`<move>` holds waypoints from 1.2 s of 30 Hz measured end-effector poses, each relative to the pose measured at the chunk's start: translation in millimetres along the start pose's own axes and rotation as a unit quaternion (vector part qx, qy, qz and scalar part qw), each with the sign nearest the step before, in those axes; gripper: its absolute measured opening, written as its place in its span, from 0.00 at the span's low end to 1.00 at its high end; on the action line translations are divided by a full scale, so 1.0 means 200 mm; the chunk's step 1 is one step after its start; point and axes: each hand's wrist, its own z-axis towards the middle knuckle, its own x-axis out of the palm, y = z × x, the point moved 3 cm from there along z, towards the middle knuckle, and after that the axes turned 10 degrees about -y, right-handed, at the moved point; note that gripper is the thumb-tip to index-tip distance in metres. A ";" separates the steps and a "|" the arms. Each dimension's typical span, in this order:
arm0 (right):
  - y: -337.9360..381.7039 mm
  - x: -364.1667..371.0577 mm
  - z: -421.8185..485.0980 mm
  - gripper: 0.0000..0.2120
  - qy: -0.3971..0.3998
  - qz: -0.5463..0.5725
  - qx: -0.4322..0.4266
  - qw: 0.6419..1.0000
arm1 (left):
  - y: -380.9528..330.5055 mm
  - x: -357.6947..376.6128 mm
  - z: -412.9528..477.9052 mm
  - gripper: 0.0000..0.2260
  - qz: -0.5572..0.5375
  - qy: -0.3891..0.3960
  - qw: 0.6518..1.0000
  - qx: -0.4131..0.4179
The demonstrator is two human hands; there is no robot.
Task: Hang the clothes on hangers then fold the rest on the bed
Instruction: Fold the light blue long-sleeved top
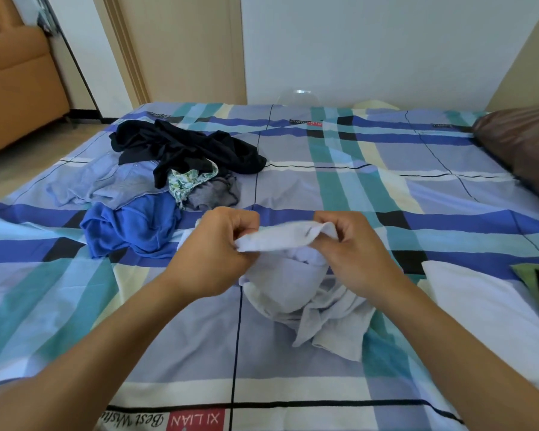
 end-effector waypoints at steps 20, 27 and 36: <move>-0.07 0.05 0.00 0.13 0.013 -0.153 0.043 0.987 | -0.09 0.00 0.00 0.10 -0.389 0.065 0.848 -0.353; -0.02 -0.07 0.03 0.20 -0.065 0.087 0.217 0.970 | 0.01 0.03 -0.02 0.22 0.087 0.113 0.972 -0.186; 0.06 -0.10 0.00 0.07 -0.098 0.309 0.320 0.890 | 0.21 0.24 -0.06 0.14 0.167 0.117 0.942 -0.266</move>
